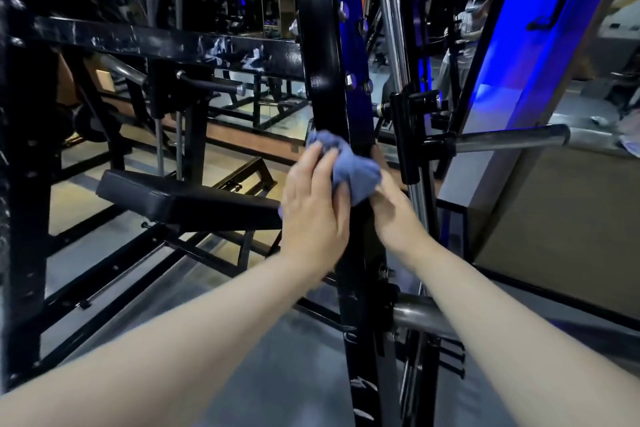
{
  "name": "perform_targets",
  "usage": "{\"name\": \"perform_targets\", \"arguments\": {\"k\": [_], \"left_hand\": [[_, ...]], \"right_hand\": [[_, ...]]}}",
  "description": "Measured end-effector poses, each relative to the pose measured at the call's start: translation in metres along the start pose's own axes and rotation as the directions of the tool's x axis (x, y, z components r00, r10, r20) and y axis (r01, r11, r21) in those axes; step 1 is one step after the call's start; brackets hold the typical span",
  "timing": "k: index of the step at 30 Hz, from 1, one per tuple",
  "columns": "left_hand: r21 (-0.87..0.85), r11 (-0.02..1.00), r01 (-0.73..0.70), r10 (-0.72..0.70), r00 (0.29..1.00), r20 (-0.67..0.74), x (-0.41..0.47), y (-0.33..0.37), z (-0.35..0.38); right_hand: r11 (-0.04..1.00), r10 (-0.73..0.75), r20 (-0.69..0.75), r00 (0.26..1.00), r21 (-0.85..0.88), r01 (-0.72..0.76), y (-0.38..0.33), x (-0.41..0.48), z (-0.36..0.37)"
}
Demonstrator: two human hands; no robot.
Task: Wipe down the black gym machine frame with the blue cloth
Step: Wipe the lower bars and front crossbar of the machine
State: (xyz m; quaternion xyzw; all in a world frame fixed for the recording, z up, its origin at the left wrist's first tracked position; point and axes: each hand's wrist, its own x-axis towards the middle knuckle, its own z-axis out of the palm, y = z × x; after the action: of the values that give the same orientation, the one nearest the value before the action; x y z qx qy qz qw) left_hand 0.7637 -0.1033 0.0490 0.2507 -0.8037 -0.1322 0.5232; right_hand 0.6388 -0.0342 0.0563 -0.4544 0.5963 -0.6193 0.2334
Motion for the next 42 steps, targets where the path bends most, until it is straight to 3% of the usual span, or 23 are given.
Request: {"name": "perform_targets", "arguments": {"k": [3, 6, 10, 14, 19, 22, 24, 25, 27, 28, 33, 36, 40, 42], "left_hand": [[-0.093, 0.988, 0.126, -0.133, 0.989, -0.067, 0.041, 0.012, -0.007], [-0.057, 0.991, 0.124, -0.128, 0.989, -0.075, 0.031, 0.015, -0.001], [-0.015, 0.997, 0.078, -0.077, 0.996, 0.036, -0.051, -0.002, 0.014], [-0.067, 0.996, 0.065, -0.056, 0.989, 0.134, -0.114, -0.016, 0.023], [-0.075, 0.995, 0.06, -0.056, 0.997, 0.045, -0.048, 0.006, 0.009], [-0.071, 0.99, 0.118, -0.12, 0.993, -0.015, 0.011, 0.028, -0.006], [-0.153, 0.975, 0.164, -0.169, 0.985, -0.022, 0.024, 0.037, -0.009], [-0.211, 0.965, 0.157, -0.165, 0.986, -0.019, 0.018, 0.038, -0.009], [-0.282, 0.954, 0.101, -0.089, 0.994, 0.055, -0.016, 0.036, -0.006], [-0.297, 0.951, 0.081, -0.051, 0.993, 0.109, -0.037, 0.034, -0.005], [-0.453, 0.878, 0.155, -0.073, 0.978, 0.193, -0.076, 0.02, -0.002], [-0.456, 0.882, 0.115, -0.057, 0.989, 0.139, -0.048, 0.019, -0.011], [-0.325, 0.942, -0.081, 0.122, 0.987, 0.109, 0.013, 0.006, -0.028], [-0.119, 0.955, -0.271, 0.28, 0.958, 0.059, 0.046, -0.001, -0.038]], "right_hand": [[1.0, -0.023, -0.004, 1.0, -0.021, 0.023, 0.004, -0.004, 0.006], [1.0, -0.011, -0.064, 0.998, 0.0, 0.011, 0.003, -0.008, 0.012], [0.993, 0.094, -0.099, 0.991, 0.074, -0.087, 0.007, -0.023, 0.015], [0.993, 0.12, -0.1, 0.988, 0.009, -0.12, 0.016, -0.047, 0.013], [0.986, 0.134, -0.156, 0.979, 0.121, -0.116, 0.009, -0.045, 0.013], [0.989, 0.087, -0.279, 0.956, 0.14, -0.049, 0.006, -0.052, 0.019], [0.997, -0.071, -0.438, 0.896, 0.0, 0.079, 0.003, -0.068, 0.028], [0.973, -0.222, -0.494, 0.84, -0.162, 0.162, 0.003, -0.078, 0.032], [0.853, -0.476, -0.433, 0.766, -0.441, 0.28, 0.022, -0.093, 0.037], [0.809, -0.516, -0.363, 0.776, -0.504, 0.302, 0.034, -0.099, 0.04], [0.724, -0.317, -0.109, 0.942, -0.669, 0.167, 0.063, -0.109, 0.057], [0.723, -0.289, -0.282, 0.915, -0.691, 0.016, 0.045, -0.082, 0.066], [0.508, -0.361, -0.175, 0.916, -0.861, 0.035, 0.003, -0.038, 0.064], [0.579, -0.43, -0.224, 0.874, -0.811, 0.077, 0.0, -0.03, 0.061]]}}
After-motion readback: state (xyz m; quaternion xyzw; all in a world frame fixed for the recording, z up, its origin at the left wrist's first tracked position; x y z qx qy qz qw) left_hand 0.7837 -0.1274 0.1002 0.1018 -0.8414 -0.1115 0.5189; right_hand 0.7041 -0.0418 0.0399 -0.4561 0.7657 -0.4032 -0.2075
